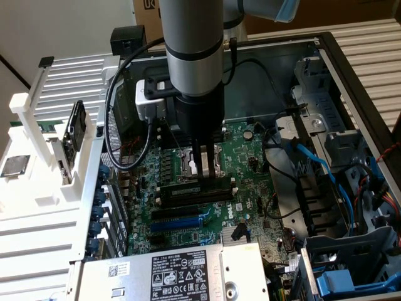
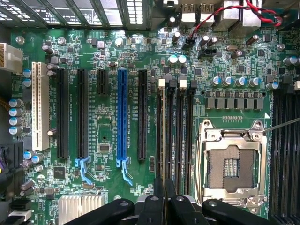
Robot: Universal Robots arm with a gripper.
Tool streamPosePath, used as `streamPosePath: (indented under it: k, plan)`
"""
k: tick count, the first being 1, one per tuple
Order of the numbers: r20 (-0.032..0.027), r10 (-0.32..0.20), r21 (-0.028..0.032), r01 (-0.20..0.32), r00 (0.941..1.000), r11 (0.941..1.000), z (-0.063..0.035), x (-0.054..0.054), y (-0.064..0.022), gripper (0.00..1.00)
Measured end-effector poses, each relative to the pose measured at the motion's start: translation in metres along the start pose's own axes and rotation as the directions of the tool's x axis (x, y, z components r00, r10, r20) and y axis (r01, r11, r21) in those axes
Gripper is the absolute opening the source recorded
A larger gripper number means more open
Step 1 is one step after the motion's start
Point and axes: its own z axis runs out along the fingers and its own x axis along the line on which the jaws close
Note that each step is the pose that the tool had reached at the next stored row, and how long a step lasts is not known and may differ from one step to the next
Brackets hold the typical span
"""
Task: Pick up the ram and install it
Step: 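Insert the ram into the slot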
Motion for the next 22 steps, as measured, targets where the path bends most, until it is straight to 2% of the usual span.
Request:
streamPosePath:
  k: [22]
  plan:
    - [-0.0002,0.008,0.0077,-0.008,1.0000,0.9999,0.0002,0.0018,0.0004,0.12]
